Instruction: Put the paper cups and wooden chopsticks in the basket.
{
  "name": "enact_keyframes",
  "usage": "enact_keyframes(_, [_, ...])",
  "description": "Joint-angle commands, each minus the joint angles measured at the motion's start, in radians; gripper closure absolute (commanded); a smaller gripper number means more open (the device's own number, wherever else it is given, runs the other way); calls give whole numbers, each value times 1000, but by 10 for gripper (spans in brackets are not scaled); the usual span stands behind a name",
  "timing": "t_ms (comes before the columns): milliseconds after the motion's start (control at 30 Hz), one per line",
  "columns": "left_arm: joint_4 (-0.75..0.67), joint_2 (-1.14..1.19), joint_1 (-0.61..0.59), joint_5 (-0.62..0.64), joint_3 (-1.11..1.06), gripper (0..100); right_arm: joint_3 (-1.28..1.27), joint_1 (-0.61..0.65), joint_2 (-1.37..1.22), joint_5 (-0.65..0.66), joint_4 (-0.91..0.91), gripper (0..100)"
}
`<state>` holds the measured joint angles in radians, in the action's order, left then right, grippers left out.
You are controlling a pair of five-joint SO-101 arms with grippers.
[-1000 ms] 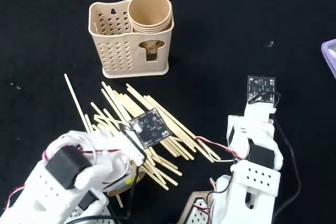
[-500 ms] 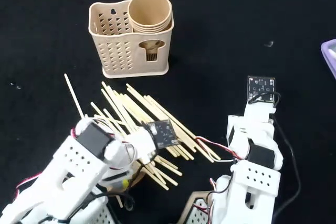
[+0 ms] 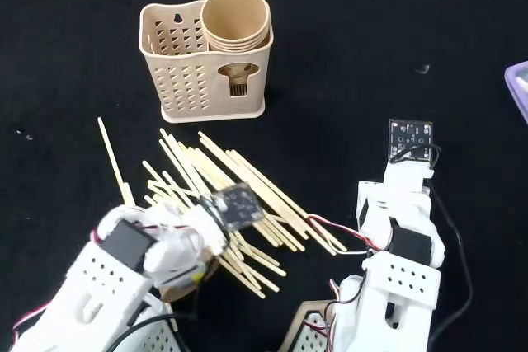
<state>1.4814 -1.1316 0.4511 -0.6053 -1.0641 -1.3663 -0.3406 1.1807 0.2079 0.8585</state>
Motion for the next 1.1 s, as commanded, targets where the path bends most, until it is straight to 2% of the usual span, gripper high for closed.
enact_keyframes(0, [-6, -83, -160, -71, 38, 777, 58, -9, 10, -8, -20, 804])
enact_keyframes(200, [-9, -186, -341, -161, -15, 785, 58, -9, 10, -8, -21, 804])
enact_keyframes(300, [-14, -232, -404, -209, -38, 855, 58, -9, 10, -8, -21, 804])
enact_keyframes(467, [-14, -296, -452, -241, -28, 972, 58, -9, 10, -8, -20, 804])
enact_keyframes(567, [-14, -324, -452, -233, -10, 970, 58, -9, 10, -8, -20, 804])
enact_keyframes(833, [-21, -239, -550, -3, 315, 970, 58, -9, 10, -8, -17, 804])
enact_keyframes(1067, [-126, 186, -588, 390, 796, 970, 47, -9, 10, -8, -23, 804])
